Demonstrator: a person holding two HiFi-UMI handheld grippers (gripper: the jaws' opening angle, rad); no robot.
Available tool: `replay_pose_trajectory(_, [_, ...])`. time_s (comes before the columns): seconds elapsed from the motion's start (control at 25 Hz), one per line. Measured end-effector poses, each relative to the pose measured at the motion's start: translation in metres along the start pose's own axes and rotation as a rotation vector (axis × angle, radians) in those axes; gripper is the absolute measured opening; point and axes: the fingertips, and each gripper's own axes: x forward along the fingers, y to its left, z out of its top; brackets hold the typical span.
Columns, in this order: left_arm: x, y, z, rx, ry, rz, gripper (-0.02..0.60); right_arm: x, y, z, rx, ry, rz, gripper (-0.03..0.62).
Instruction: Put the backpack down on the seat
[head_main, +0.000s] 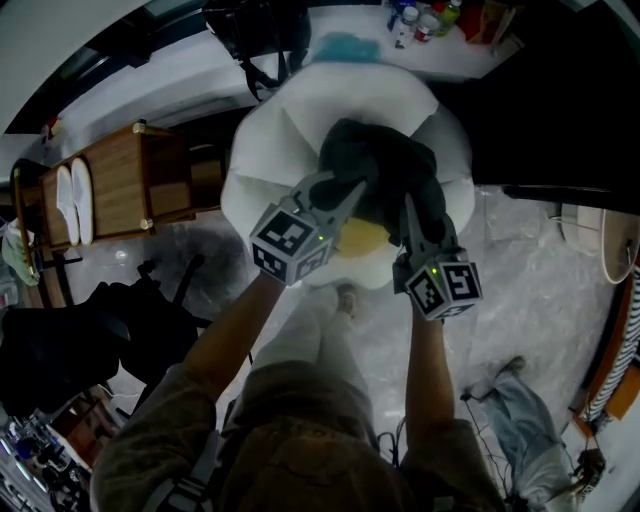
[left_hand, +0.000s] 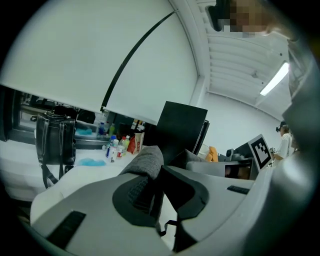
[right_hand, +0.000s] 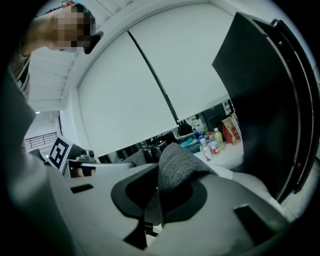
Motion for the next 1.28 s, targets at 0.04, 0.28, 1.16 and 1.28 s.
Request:
replay_pose_trajectory(0.04, [0.003, 0.001, -0.002, 0.0, 0.001, 0.001, 0.035, 0.002, -0.002, -0.004, 0.001, 0.004, -0.002, 0.034])
replay_pose_trajectory(0.28, [0.025, 0.015, -0.018, 0.005, 0.008, 0.016, 0.037, 0.022, -0.021, -0.023, -0.008, 0.009, -0.022, 0.034])
replay_pose_trajectory(1.16, [0.11, 0.07, -0.073, 0.03, -0.001, 0.081, 0.044, 0.099, -0.095, -0.081, -0.044, 0.025, -0.046, 0.035])
replay_pose_trajectory(1.28, [0.115, 0.073, -0.076, 0.026, -0.01, 0.078, 0.049, 0.102, -0.099, -0.086, -0.041, 0.028, -0.048, 0.038])
